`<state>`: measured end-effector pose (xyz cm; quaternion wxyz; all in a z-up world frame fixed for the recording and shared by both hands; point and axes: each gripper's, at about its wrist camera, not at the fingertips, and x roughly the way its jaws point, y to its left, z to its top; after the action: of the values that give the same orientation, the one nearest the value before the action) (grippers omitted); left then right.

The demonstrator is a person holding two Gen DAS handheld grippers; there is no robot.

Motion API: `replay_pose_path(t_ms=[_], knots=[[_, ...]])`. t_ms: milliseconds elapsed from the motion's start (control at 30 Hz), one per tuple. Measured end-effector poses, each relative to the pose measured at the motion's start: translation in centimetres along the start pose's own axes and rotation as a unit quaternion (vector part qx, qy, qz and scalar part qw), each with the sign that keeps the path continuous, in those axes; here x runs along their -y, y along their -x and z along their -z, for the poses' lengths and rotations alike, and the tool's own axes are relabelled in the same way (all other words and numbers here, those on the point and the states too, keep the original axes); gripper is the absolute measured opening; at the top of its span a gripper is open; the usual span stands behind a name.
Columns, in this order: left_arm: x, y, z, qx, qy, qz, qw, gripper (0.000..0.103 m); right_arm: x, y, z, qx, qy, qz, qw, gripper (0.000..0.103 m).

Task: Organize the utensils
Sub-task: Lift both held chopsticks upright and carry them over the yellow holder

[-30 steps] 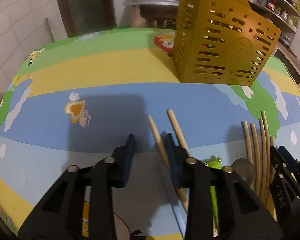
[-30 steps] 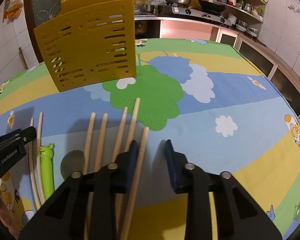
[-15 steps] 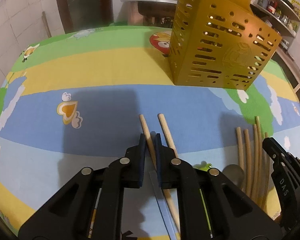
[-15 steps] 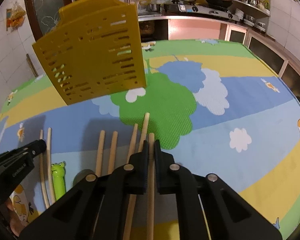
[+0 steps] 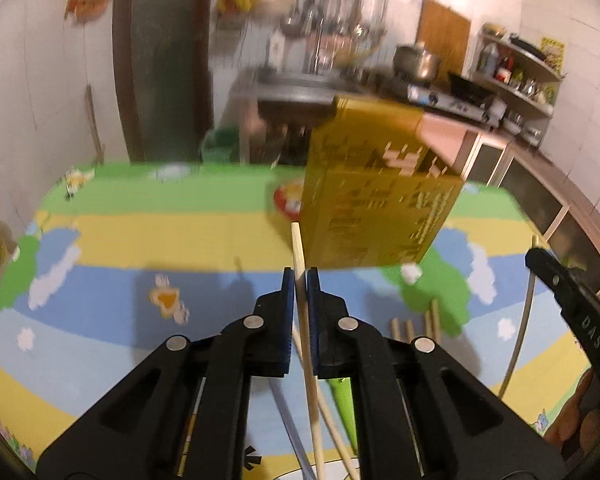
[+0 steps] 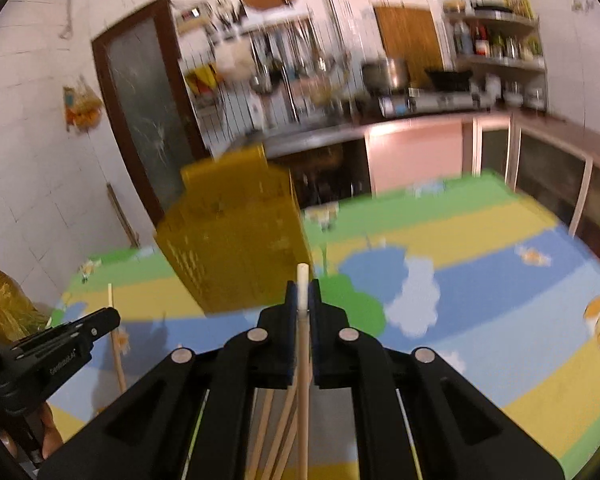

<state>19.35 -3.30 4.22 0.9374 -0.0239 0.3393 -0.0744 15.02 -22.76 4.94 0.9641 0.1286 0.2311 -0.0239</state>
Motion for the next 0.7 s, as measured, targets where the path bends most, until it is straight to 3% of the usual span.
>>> replay_pose_path(t_ms=[200, 433, 700], knots=[[0.7, 2.9, -0.2, 0.059, -0.015, -0.006, 0.9981, 0.005, -0.5, 1.3, -0.5, 0.058, 0.025, 0.000, 0.998, 0.006], [0.7, 4.6, 0.7, 0.091, -0.024, -0.007, 0.9955, 0.005, -1.1, 3.2, 0.8, 0.088, 0.046, -0.007, 0.995, 0.006], [1.6, 6.9, -2.6, 0.137, -0.031, 0.001, 0.9901, 0.004, -1.9, 5.2, -4.7, 0.157, 0.054, -0.022, 0.986, 0.006]])
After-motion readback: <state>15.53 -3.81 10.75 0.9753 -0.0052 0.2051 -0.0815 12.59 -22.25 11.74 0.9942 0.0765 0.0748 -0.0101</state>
